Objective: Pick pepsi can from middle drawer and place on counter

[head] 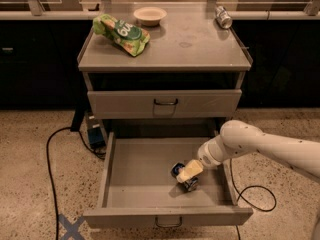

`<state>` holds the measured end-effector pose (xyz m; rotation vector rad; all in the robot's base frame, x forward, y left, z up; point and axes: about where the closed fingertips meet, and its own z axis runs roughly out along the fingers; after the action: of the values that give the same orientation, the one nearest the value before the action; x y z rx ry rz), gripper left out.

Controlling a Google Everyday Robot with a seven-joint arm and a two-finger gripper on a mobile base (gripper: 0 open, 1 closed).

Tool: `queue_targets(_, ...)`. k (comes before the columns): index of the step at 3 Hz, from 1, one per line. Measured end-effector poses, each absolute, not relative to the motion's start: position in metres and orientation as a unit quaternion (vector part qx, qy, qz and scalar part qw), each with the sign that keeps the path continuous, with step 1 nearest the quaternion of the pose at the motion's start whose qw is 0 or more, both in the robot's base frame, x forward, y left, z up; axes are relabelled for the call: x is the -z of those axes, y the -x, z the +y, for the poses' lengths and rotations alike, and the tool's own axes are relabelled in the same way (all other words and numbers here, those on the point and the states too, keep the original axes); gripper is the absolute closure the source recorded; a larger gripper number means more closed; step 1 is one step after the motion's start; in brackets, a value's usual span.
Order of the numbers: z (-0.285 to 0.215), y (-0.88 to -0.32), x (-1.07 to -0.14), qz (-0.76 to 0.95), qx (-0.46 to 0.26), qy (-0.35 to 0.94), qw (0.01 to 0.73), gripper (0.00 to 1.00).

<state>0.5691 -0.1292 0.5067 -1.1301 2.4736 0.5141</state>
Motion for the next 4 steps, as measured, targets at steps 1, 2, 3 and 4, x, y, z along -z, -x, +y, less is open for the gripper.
queue_targets(1,-0.134,-0.578,-0.453,0.891,-0.225,0.350,0.183,0.00)
queue_targets(2,-0.134,-0.578,-0.453,0.891,-0.225,0.350,0.183,0.00)
queue_targets(3,-0.128,-0.579,-0.428,0.899,-0.205,0.345,0.176,0.00)
queue_targets(4,-0.123,-0.576,-0.405,0.906,-0.186,0.341,0.169,0.00)
